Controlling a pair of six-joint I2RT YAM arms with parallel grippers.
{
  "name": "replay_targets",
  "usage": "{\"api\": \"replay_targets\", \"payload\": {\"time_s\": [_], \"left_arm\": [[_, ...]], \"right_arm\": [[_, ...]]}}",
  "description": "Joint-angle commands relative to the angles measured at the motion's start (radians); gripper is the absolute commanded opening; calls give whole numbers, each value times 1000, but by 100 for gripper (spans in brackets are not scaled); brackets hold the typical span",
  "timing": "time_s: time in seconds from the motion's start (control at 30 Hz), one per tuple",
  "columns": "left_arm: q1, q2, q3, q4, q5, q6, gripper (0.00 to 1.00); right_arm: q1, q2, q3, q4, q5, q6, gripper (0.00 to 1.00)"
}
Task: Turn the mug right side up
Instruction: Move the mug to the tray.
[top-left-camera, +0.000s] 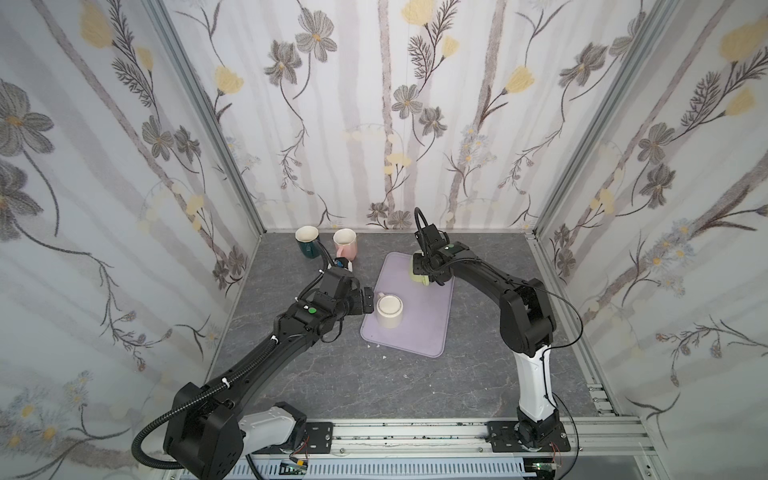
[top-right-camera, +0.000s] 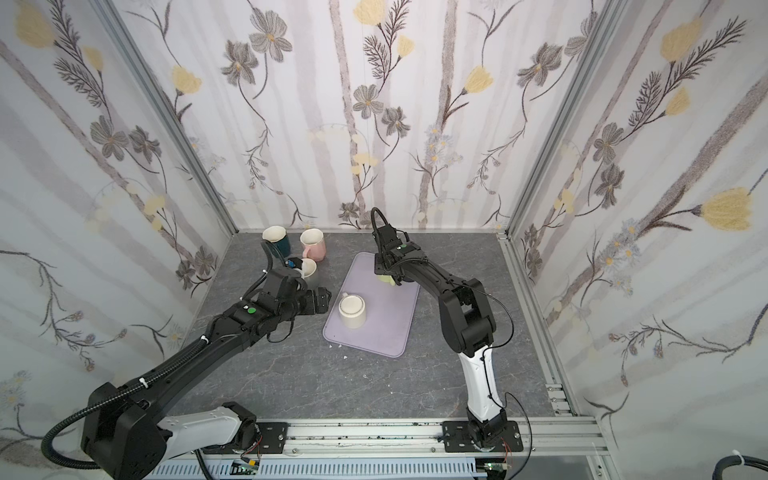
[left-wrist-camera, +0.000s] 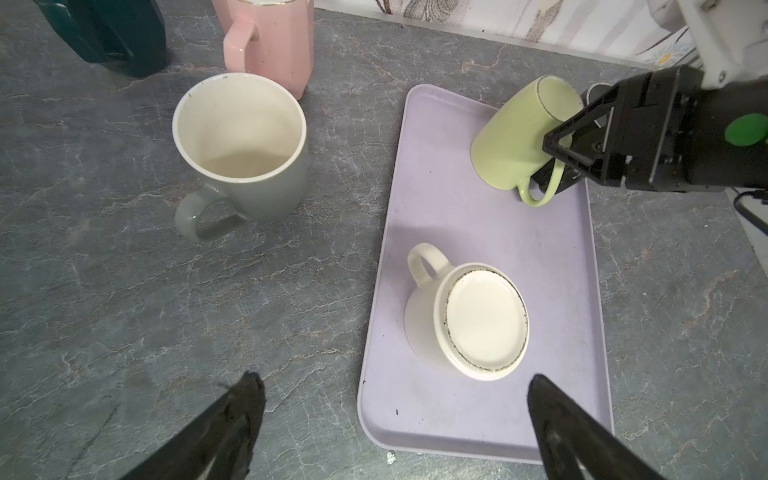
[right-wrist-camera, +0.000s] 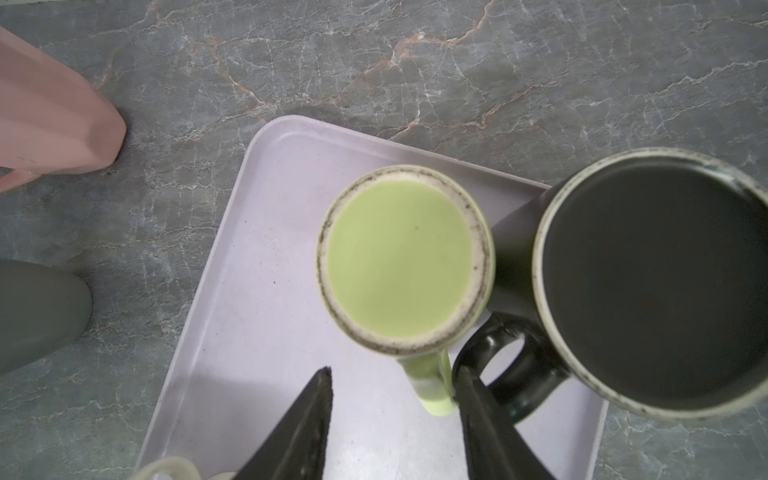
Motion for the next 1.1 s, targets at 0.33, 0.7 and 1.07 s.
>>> {"api": "replay_targets", "payload": {"time_s": [0.33, 0.7, 1.07], "left_arm": [[0, 23, 4, 42, -19, -12, 100], [0, 37, 8, 40, -18, -8, 100], [0, 34, 1, 35, -28, -6, 100]], "right_arm": [[-8, 55, 38, -31, 8, -28, 31], [-13, 139, 141, -104, 39, -34, 22], [-14, 165, 186, -117, 48, -22, 22]]}}
